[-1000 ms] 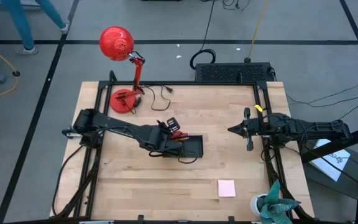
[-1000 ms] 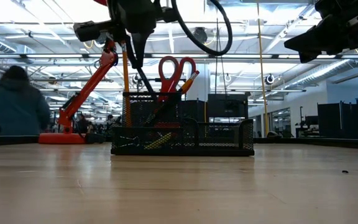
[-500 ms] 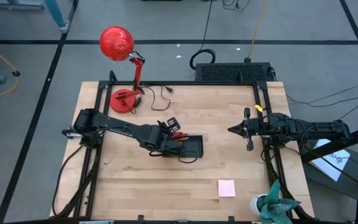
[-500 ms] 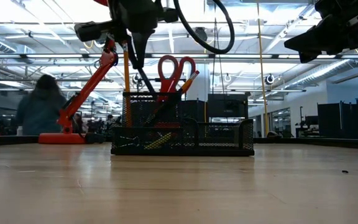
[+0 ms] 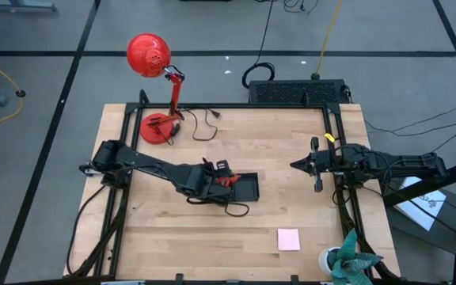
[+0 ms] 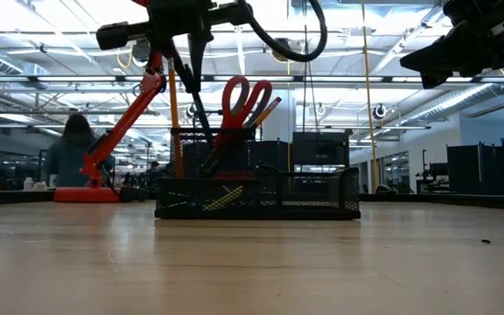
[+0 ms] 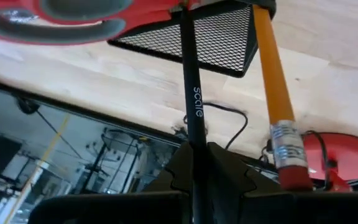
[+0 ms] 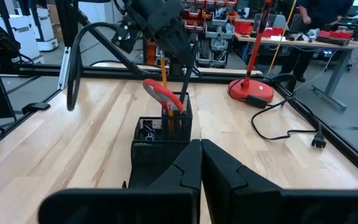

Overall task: Pick and place office supplies into organizer
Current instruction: Put the pen into the top left section of the desk organizer, then put the sticky notes into the right section of the desk organizer

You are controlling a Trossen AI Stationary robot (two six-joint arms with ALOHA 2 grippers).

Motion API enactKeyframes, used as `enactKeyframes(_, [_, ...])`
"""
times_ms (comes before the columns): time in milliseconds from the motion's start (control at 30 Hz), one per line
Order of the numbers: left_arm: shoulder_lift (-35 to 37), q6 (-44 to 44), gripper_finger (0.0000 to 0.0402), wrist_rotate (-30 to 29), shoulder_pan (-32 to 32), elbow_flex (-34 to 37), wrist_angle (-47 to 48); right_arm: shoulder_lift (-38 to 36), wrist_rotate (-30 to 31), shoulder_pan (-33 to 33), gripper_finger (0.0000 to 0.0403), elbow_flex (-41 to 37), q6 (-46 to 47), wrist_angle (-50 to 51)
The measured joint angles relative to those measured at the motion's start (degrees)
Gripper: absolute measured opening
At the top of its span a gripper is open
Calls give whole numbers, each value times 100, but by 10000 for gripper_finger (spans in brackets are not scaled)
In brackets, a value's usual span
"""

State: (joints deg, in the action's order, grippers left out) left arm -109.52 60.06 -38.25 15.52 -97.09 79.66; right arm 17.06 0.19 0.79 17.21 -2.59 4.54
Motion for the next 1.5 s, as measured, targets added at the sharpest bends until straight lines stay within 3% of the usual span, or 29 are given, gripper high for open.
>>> enactKeyframes(233, [-347, 702, 31, 500, -12, -17, 75, 0, -2, -1, 0, 0, 41, -2])
enactKeyframes(433, [-769, 1208, 29, 279, -32, 23, -97, 2, -14, 1, 0, 0, 43, -2])
enactKeyframes(867, [-765, 893, 39, -124, -51, 5, 4, 2, -22, -1, 0, 0, 66, -2])
enactKeyframes(1300, [-602, 118, 194, -241, -38, 1, -187, 2, -22, -1, 0, 0, 59, -2])
enactKeyframes(1500, [-596, -248, 253, -760, -28, 1, -178, 2, -24, -1, 0, 0, 78, 0])
